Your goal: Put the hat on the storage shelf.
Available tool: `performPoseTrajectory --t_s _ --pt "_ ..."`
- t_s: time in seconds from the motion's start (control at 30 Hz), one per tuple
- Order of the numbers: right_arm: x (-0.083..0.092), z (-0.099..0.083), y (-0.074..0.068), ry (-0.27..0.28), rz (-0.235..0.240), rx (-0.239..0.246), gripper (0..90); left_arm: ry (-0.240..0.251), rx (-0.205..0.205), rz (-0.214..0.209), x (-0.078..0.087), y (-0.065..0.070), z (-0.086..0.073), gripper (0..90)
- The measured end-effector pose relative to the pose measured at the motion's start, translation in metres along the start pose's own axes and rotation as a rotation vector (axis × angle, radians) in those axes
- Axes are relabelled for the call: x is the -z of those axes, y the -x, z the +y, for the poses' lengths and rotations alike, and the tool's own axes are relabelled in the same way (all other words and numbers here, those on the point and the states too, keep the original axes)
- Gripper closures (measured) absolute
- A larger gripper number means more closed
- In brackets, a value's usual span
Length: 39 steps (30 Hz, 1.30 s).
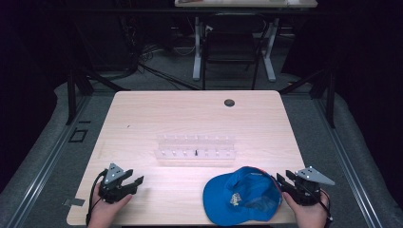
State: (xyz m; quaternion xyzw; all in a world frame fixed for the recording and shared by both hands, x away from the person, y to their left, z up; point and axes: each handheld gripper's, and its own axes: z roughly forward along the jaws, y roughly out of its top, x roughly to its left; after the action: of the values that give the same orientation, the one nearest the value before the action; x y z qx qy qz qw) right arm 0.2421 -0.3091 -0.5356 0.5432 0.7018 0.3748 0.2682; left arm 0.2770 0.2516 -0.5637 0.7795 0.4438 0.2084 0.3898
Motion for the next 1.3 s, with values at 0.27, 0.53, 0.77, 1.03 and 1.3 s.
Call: performPoseTrajectory --t_s 0.27,0.53,0.77,1.03,1.3 --pt "-0.003 -0.002 0.010 -0.028 0.057 -0.091 58.8 0.005 -0.020 -0.074 -0.004 0.023 0.010 51.0" --pt "-0.002 0.004 0.009 -0.099 0.040 -0.066 65.5 -0.003 -0.058 -0.088 -0.004 0.026 0.009 52.4" --pt "-0.010 0.007 0.013 -0.273 0.042 -0.077 61.2 -0.008 -0.022 -0.068 -0.001 0.014 0.005 51.1" --pt "-0.020 0.014 0.015 -0.377 0.074 -0.082 61.1 -0.004 0.000 -0.059 0.000 0.010 0.004 50.4" --pt "-0.037 0.029 0.015 -0.478 0.120 -0.125 61.9 0.000 0.010 -0.056 0.000 0.008 0.004 50.3"
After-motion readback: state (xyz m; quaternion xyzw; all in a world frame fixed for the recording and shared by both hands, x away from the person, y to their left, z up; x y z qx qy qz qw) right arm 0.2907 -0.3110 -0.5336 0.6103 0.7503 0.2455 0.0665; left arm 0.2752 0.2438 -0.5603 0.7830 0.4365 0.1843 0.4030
